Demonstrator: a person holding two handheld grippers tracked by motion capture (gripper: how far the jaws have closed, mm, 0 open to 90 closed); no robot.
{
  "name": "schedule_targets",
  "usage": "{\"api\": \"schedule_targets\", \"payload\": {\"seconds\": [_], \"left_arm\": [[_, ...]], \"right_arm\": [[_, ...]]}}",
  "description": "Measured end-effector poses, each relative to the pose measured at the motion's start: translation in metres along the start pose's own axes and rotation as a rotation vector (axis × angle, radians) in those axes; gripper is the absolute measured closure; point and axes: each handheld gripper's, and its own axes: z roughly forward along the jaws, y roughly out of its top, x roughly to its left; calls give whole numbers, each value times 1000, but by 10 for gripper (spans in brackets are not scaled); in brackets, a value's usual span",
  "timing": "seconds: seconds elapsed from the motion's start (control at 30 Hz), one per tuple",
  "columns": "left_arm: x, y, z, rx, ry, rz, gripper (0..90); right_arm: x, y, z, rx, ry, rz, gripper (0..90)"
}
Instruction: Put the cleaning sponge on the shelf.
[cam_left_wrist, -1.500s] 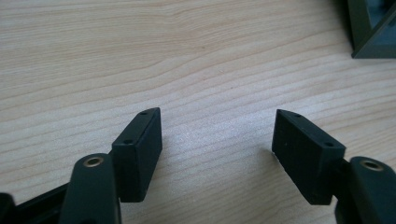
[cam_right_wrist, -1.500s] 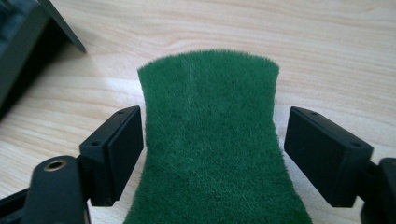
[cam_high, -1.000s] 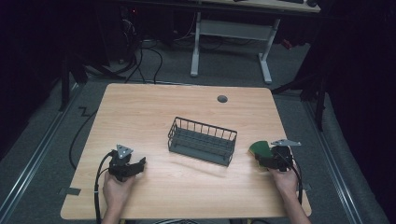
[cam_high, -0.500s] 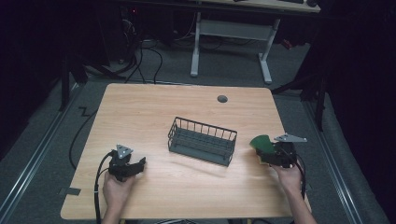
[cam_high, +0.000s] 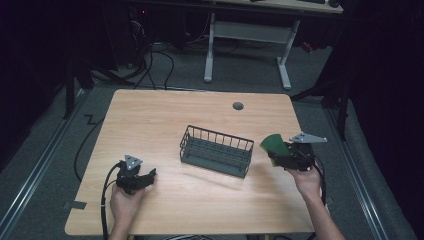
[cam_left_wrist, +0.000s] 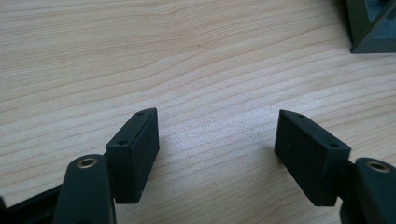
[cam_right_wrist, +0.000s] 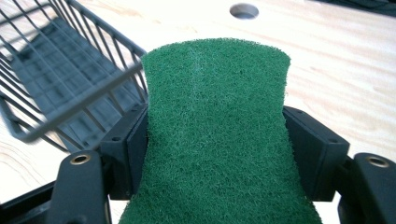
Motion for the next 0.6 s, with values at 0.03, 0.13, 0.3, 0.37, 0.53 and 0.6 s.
{"api": "schedule_targets", "payload": {"seconds": [0.03,0.13,0.3,0.37,0.53,0.6], "left_arm": [[0,0,0,0,0,1,314],[0,0,0,0,0,0,314],[0,0,0,0,1,2,313],[0,0,0,0,1,2,313],[0,0,0,0,1,2,313],[0,0,0,0,1,2,314]], "right_arm": [[1,3,0,-6,1,-10,300],[4,12,-1,-18,20,-19,300],[12,25,0,-31,57,-34,300],[16,30,1,-31,66,-47,300],[28,43,6,-32,94,-87,299],[33,48,9,-30,110,-97,300]]}}
